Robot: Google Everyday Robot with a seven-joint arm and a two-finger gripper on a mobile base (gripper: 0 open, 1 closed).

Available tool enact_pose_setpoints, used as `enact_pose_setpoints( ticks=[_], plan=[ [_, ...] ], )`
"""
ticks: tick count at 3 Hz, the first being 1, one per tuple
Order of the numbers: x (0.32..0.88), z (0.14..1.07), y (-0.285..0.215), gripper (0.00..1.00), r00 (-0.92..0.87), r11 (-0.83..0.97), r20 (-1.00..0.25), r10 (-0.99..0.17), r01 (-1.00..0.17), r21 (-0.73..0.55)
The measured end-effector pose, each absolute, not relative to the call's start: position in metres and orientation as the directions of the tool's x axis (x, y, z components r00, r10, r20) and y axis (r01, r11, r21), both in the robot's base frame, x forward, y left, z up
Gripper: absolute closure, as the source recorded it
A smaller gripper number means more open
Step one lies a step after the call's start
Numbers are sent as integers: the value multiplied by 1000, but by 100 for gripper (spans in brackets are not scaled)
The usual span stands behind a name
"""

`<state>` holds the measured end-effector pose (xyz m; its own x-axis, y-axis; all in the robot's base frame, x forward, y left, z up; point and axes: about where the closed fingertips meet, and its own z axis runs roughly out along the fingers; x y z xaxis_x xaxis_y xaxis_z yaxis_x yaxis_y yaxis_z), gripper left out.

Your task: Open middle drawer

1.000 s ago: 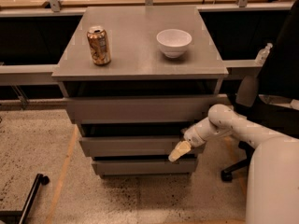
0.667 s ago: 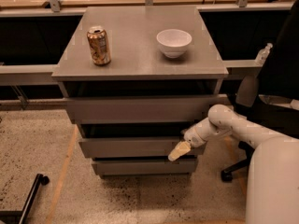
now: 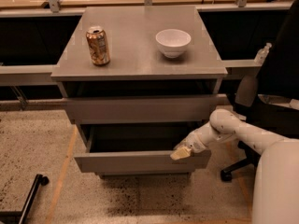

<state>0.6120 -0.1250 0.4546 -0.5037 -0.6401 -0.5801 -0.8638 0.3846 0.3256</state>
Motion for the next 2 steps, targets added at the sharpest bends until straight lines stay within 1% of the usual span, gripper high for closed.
enact_pose_setpoints(
  ticks=[1, 2],
  plan=[
    [612, 455, -125, 77, -504, 385, -580, -640, -864, 326],
    [611, 453, -122, 60, -503, 380, -579, -641, -864, 329]
  ],
)
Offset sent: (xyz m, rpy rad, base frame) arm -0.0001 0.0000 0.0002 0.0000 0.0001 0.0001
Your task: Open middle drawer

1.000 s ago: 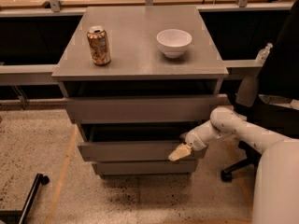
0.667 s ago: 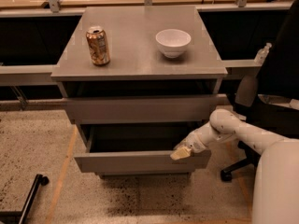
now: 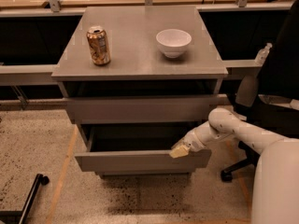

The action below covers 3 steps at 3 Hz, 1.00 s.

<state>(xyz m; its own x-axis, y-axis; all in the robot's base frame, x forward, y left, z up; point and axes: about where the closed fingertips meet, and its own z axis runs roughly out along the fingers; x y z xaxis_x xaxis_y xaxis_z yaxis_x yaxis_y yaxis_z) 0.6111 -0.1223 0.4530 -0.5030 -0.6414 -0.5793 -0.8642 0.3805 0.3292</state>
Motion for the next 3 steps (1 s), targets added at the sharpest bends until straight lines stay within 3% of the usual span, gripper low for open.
enact_pose_setpoints(
  ticks=[2, 3],
  plan=[
    [607, 450, -120, 14, -514, 379, -555, -655, -858, 347],
    [607, 452, -120, 0, -514, 379, -554, -655, -858, 347]
  ],
)
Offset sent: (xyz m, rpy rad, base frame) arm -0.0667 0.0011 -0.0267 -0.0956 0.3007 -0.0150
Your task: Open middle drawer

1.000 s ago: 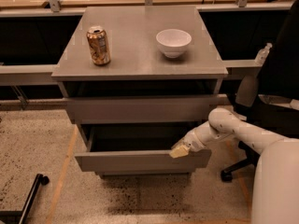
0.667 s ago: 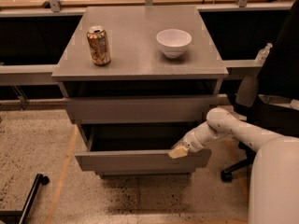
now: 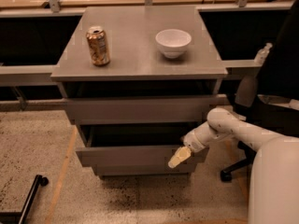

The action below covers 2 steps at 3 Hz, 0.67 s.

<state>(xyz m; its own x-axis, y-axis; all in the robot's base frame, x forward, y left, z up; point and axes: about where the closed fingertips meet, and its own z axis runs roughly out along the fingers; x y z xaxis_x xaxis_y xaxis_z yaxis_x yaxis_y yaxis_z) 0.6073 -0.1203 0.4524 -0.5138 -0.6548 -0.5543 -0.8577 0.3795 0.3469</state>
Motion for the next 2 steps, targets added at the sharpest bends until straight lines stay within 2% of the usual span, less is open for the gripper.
enact_pose_setpoints(
  ticks=[1, 2],
  plan=[
    [578, 446, -118, 0, -571, 384, -455, -683, -811, 442],
    [571, 446, -118, 24, -583, 386, -428, -691, -798, 463]
  ],
)
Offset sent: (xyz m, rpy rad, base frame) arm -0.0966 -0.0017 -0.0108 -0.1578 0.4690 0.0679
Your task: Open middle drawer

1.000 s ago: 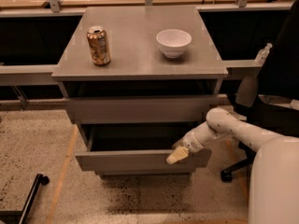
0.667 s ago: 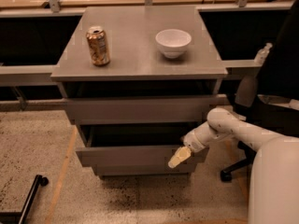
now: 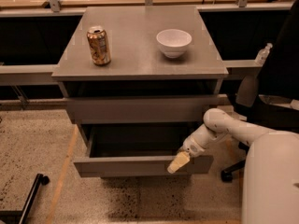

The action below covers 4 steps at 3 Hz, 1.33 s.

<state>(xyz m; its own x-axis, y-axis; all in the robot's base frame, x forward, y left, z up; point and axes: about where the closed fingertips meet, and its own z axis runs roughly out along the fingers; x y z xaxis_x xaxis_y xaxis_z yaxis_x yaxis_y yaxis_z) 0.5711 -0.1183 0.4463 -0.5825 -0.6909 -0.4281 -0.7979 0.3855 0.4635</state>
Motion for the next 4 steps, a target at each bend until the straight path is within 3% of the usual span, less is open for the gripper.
enact_pose_setpoints(
  ticks=[1, 2, 4],
  plan=[
    [543, 447, -119, 48, -613, 393, -295, -733, -735, 552],
    [519, 460, -119, 47, -614, 405, -179, -769, -684, 607],
    [492, 482, -118, 2, -623, 438, -67, -779, -619, 652]
  ],
)
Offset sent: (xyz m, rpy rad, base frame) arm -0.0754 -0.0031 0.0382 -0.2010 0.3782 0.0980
